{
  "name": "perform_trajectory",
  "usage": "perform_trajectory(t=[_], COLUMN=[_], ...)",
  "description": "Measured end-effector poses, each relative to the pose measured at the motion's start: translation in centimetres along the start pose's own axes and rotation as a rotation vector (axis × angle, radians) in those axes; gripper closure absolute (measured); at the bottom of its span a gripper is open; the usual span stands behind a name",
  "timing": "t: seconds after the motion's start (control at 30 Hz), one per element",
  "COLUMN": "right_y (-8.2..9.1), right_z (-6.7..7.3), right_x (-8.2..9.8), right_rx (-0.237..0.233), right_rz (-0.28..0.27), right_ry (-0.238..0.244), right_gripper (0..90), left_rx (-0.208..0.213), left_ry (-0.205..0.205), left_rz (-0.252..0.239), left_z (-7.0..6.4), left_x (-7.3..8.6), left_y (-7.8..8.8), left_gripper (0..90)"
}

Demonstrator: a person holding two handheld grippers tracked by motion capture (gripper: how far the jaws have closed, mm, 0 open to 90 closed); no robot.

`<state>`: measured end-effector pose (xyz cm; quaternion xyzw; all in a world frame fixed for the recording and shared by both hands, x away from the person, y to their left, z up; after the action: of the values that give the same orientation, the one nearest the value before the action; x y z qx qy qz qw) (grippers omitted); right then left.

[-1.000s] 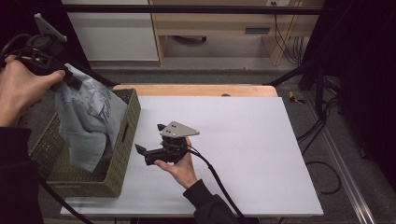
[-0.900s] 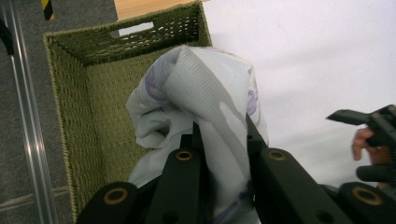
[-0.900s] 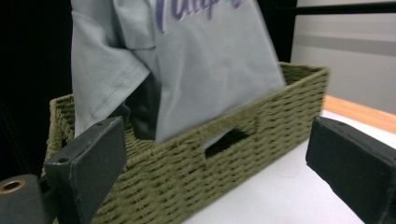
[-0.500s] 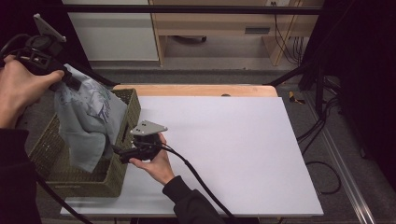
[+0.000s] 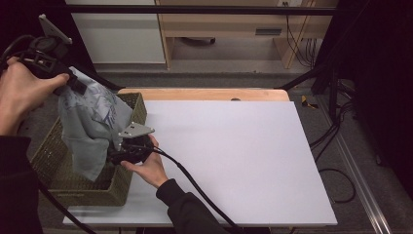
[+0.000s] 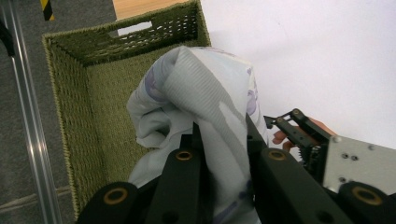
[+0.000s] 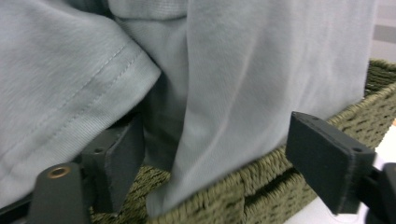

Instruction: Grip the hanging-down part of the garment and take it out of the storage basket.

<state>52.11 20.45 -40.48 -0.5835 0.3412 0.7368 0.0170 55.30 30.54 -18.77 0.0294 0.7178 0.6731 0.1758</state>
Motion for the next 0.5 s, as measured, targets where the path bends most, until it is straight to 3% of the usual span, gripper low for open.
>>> perform_trajectory(t=[0.07,0.17,0.2,0.23,0.37,0.5], right_y=[-0.21,-0.90,-0.90,-1.11,-1.11,-0.42], right_z=[0.10,0.43,0.43,0.45,0.27,-0.01], right_x=[-0.16,-0.55,-0.55,-0.53,-0.46,-0.58], right_rx=[0.000,0.013,0.013,0.018,0.016,0.003], right_rz=[0.001,0.012,0.012,0.019,0.025,0.023], right_ry=[0.009,0.012,0.012,0.012,-0.005,0.011], right_gripper=[23.7,37.6,37.6,51.3,79.5,85.4], left_rx=[0.003,0.003,0.003,0.002,0.008,0.013], left_ry=[-0.003,-0.001,-0.001,-0.003,0.002,0.003], left_rz=[-0.001,0.003,0.003,0.009,0.008,-0.002], left_z=[-0.03,0.03,0.03,0.12,0.39,0.61], left_x=[-0.02,-0.05,-0.05,0.01,0.10,0.24], left_y=[-0.02,-0.29,-0.29,-0.48,-0.68,-0.54], left_gripper=[81.7,81.7,81.7,81.7,81.7,81.7])
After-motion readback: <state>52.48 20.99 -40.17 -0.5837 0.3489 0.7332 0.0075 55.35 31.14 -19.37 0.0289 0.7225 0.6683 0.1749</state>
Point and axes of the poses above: each handheld gripper's, and its own axes: y roughly backward along the jaws, x roughly out of its underside, z roughly to its left, the point moved 6 cm from there along -y, roughly forward along the jaws, and after that the axes turned 12 degrees about z, right-handed, at the moved point
